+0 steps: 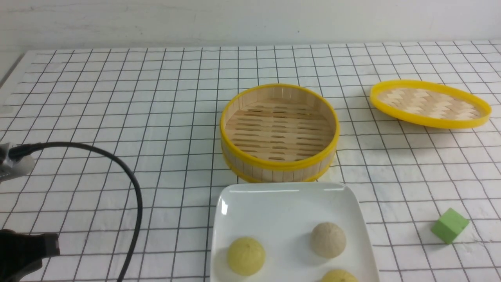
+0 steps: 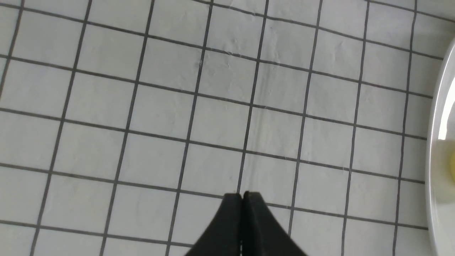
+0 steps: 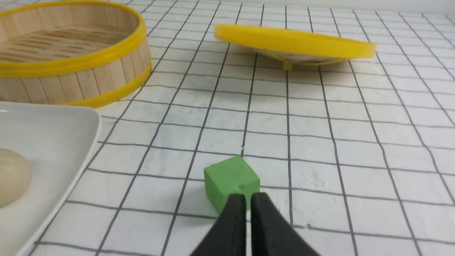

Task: Put the steamed buns into the plate on the white-black tablecloth.

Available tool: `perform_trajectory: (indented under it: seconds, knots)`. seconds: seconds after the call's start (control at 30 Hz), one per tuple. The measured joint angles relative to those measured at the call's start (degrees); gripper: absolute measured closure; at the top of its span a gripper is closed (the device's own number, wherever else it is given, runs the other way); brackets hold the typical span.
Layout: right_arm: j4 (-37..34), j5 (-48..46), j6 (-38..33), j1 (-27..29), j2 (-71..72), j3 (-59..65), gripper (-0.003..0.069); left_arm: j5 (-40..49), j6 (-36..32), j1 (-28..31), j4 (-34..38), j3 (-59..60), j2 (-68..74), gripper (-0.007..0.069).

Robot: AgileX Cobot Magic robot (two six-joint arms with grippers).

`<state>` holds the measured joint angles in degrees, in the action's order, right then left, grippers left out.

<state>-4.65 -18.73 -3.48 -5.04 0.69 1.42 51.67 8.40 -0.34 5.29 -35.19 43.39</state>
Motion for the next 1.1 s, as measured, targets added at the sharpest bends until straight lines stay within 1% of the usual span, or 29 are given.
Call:
perform_trajectory:
  seconds: [0.1,0.2,0.37,0.43,0.53,0.57,0.73,0.8,0.97,1.1]
  knots:
    - [-0.04,-3.16,0.21,0.0,0.0,-0.05,0.061,-0.26,-0.6,0.0,0.25,0.0,-2.3,0.0601]
    - [-0.17,-3.87,0.21,0.0,0.0,-0.17,0.0607,0.29,-1.04,0.0,-0.48,0.0,-6.82,0.0601]
    - [-0.17,-3.86,0.21,0.0,0.0,-0.17,0.0606,3.98,-1.21,0.0,-2.19,0.32,-15.96,0.0601]
    - [-0.17,-3.92,0.21,0.0,0.0,-0.18,0.0604,3.53,-1.21,0.0,-2.19,1.33,-19.91,0.0601]
    - [-0.17,-4.04,0.21,0.0,0.0,-0.23,0.0601,-1.87,-0.88,0.0,-2.19,4.44,-25.1,0.0601]
    - [-0.17,-4.04,0.21,0.0,0.0,-0.23,0.0599,-5.12,-0.07,0.0,-2.12,6.25,-26.96,0.0601]
    - [-0.17,-4.04,0.21,0.0,0.0,-0.23,0.0595,-19.06,6.68,0.0,0.26,11.45,-31.07,0.0599]
    - [-0.17,-4.04,0.21,0.0,0.0,-0.23,0.0595,-21.37,8.18,0.0,0.27,12.34,-31.4,0.0595]
    - [-0.17,-4.04,0.21,0.0,0.0,-0.23,0.0594,-22.08,8.98,0.0,-0.19,12.85,-31.4,0.059]
    - [-0.17,-4.04,0.21,0.0,0.0,-0.23,0.0591,-22.08,9.04,0.0,-3.99,12.96,-31.4,0.0589]
